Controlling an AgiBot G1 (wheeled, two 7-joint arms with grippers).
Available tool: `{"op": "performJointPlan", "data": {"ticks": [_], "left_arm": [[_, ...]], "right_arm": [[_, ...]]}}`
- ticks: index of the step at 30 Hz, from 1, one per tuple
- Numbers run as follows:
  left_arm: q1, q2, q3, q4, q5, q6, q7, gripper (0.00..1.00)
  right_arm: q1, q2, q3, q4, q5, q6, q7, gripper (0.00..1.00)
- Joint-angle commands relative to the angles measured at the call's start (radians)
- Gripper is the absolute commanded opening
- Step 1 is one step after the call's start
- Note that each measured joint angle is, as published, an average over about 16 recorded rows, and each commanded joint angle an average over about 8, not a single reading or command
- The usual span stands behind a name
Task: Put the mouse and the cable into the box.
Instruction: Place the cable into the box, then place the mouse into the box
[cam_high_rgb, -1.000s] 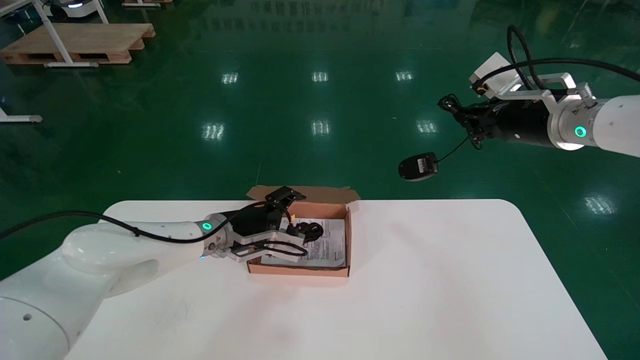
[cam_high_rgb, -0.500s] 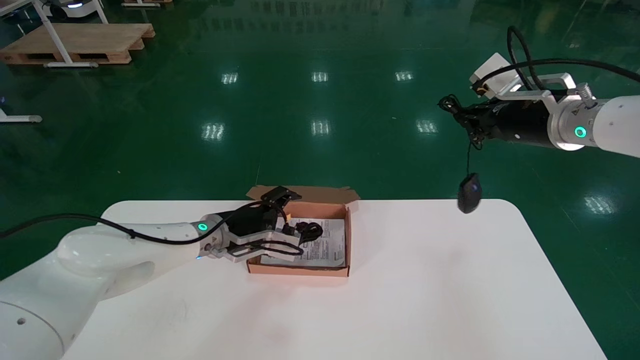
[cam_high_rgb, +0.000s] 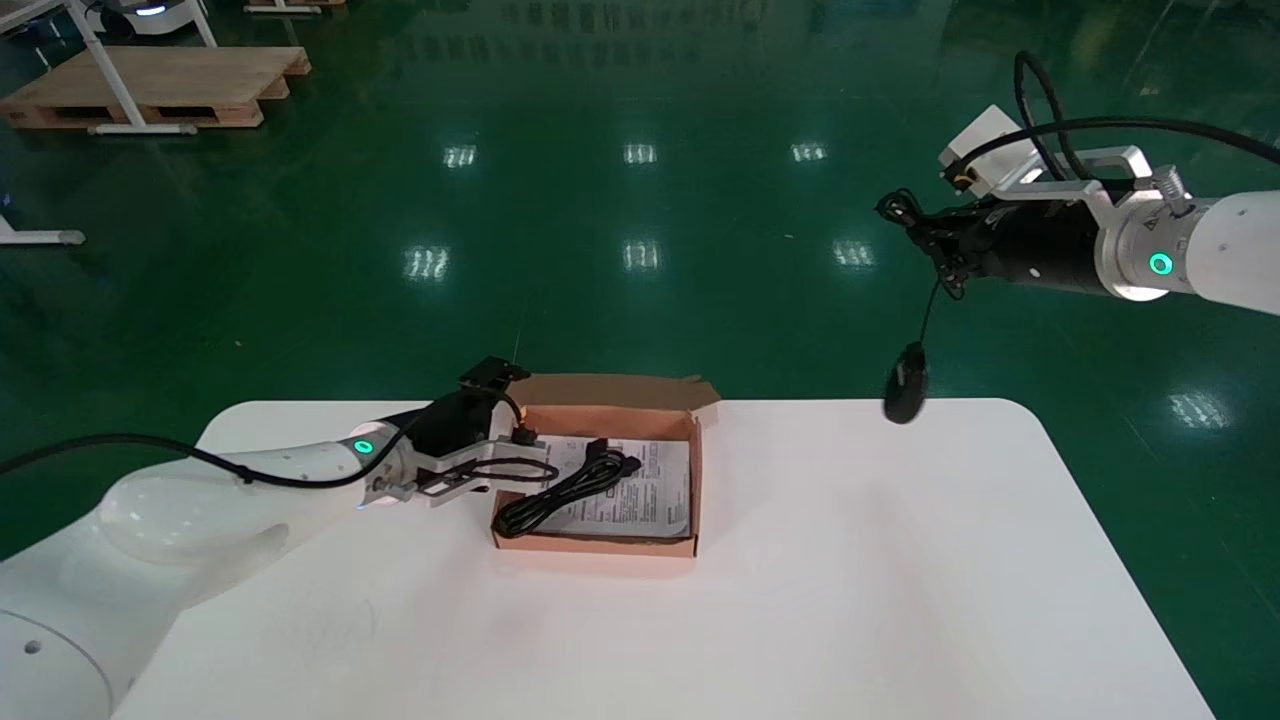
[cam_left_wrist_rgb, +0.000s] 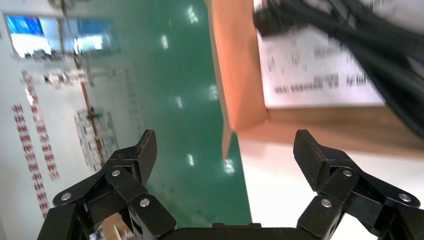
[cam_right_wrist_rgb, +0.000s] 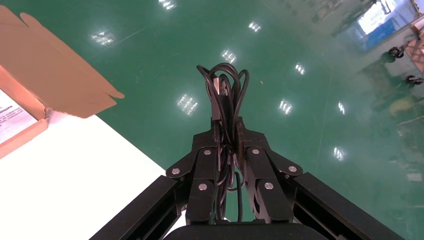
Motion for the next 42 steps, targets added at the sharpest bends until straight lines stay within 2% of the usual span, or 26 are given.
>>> {"op": "performJointPlan", "data": {"ticks": [1,9,16,22,30,36,42], "left_arm": [[0.0,0.002,0.005,0.016,0.006,-0.018,-0.009,1.0],[-0.01,-0.02,-0.01,0.019,-0.015,-0.059,-0.043,1.0],[-0.03,-0.145,-0.059,-0.044,-0.066,-0.106,-0.101,1.0],[-0.013,-0.237,-0.061,-0.115,-0.069,-0.097,-0.173,1.0],[0.015,-0.276,-0.023,-0.204,-0.027,-0.112,-0.276,1.0],[0.027,-0.298,0.008,-0.257,0.011,-0.127,-0.357,1.0],[0.034,-0.316,0.039,-0.3,0.052,-0.14,-0.436,1.0]], "right_arm": [[0.0,0.0,0.0,0.0,0.0,0.0,0.0,0.0],[-0.007,-0.006,-0.002,0.011,0.007,-0.01,-0.007,0.0],[-0.041,-0.038,-0.005,0.075,0.046,-0.032,-0.048,0.0],[-0.053,-0.078,-0.001,0.127,0.088,-0.04,-0.076,0.0],[-0.059,-0.128,-0.011,0.226,0.147,-0.126,-0.066,0.0],[-0.091,-0.187,-0.06,0.31,0.145,-0.197,-0.068,0.0],[-0.145,-0.239,-0.111,0.389,0.134,-0.233,-0.089,0.0]]}}
